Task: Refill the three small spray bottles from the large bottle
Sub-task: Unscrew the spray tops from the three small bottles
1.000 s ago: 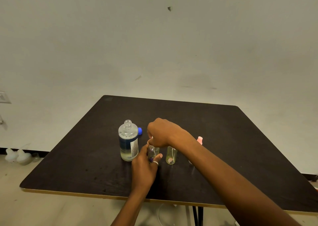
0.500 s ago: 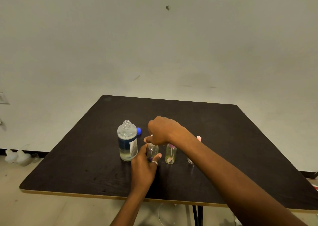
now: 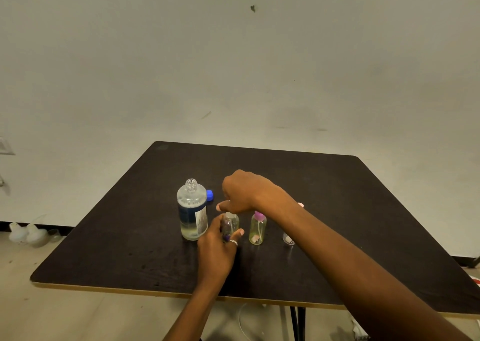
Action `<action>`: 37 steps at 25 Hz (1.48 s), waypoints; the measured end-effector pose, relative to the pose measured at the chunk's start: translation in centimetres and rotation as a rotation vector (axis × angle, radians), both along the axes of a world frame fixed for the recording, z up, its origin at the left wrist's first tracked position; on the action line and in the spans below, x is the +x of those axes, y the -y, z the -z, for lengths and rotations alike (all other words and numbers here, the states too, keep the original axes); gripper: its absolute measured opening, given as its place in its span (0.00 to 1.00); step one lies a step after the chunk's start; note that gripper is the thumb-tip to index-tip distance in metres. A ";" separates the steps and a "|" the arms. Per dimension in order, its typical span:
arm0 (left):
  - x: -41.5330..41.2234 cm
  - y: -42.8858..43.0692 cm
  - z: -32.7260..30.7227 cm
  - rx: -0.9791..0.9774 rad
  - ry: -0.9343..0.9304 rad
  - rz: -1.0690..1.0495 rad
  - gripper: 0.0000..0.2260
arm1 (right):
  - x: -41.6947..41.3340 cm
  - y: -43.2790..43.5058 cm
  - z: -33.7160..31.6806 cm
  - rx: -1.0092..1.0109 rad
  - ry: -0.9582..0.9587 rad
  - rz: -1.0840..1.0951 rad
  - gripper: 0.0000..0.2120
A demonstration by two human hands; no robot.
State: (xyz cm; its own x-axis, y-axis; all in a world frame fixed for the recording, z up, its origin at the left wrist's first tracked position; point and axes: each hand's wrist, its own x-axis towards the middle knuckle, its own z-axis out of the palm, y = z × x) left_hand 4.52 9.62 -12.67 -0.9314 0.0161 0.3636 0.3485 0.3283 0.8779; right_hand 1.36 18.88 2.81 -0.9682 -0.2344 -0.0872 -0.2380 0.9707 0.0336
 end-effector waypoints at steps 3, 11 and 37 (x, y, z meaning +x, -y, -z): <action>0.0 0.0 0.1 -0.004 -0.016 0.003 0.15 | 0.2 0.1 0.1 0.009 -0.048 0.029 0.21; -0.2 0.1 0.3 -0.022 -0.011 -0.005 0.17 | 0.2 0.3 -0.2 0.011 0.059 -0.070 0.07; -0.1 0.0 -0.2 0.000 0.082 0.007 0.19 | -7.5 -0.9 0.5 -0.085 0.055 0.384 0.05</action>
State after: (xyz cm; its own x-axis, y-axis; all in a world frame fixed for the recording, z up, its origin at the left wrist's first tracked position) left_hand 4.44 9.60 -12.51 -0.9580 0.0229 0.2857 0.2773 0.3258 0.9039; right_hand -6.11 19.75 2.33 -0.9812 0.1351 -0.1376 0.1436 0.9882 -0.0533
